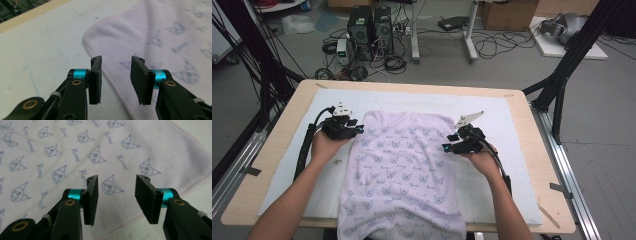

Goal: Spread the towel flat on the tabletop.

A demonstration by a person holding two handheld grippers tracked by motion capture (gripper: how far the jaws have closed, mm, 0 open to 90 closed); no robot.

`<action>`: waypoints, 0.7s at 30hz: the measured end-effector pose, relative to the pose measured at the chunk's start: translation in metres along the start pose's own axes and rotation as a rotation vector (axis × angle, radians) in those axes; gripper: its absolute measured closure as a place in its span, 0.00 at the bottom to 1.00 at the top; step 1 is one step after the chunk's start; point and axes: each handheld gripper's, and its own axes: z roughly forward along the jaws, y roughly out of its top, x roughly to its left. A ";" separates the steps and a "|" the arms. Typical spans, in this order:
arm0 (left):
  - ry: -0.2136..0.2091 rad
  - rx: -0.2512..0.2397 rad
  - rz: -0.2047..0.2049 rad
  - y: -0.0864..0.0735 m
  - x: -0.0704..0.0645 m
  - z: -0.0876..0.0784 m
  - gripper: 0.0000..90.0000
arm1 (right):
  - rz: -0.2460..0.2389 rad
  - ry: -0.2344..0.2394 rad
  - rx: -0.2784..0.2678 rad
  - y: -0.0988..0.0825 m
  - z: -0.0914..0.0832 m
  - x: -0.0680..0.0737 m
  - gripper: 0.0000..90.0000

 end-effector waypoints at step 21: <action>-0.207 0.036 0.103 -0.067 -0.063 -0.047 0.74 | -0.058 0.052 0.066 -0.038 0.000 0.057 0.66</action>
